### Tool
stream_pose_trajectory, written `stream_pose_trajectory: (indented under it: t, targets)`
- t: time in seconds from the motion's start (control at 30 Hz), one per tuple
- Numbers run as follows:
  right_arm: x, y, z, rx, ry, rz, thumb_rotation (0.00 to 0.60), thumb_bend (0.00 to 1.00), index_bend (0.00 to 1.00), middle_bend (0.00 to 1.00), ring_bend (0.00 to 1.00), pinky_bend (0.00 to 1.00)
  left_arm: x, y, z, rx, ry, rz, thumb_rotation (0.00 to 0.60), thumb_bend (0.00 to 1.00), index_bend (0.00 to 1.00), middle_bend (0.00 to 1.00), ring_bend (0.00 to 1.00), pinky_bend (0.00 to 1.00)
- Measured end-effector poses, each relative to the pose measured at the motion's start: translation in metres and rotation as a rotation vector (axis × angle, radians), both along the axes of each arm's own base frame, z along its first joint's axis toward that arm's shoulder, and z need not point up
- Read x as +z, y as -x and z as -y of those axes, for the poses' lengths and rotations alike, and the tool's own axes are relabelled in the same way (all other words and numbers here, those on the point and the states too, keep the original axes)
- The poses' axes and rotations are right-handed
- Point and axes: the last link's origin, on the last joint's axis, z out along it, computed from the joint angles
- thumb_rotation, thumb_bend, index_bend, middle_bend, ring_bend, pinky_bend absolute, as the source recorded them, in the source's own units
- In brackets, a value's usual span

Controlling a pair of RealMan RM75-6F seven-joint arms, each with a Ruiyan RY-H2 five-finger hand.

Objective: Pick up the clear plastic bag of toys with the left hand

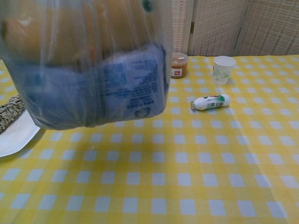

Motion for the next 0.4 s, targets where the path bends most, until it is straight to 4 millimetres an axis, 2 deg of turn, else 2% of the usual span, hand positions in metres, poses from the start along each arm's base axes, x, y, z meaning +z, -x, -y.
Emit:
stream_pose_trajectory:
  t: [0.07,0.13,0.4]
  targets:
    - [-0.001,0.000,0.000,-0.004,-0.003,0.000,0.600,0.28,0.00,0.00,0.00,0.00,0.013,-0.011,0.005,-0.005,-0.010,0.010,0.600,0.90,0.85,1.00,0.91,0.94]
    - [-0.001,0.001,0.000,-0.006,-0.006,0.000,0.600,0.28,0.00,0.00,0.00,0.00,0.016,-0.017,0.009,-0.003,0.002,0.011,0.600,0.90,0.85,1.00,0.91,0.94]
    - [0.006,0.003,-0.004,-0.009,0.019,0.012,0.600,0.28,0.00,0.00,0.00,0.00,0.009,-0.028,0.016,-0.018,0.021,-0.031,0.600,0.90,0.85,1.00,0.91,0.94]
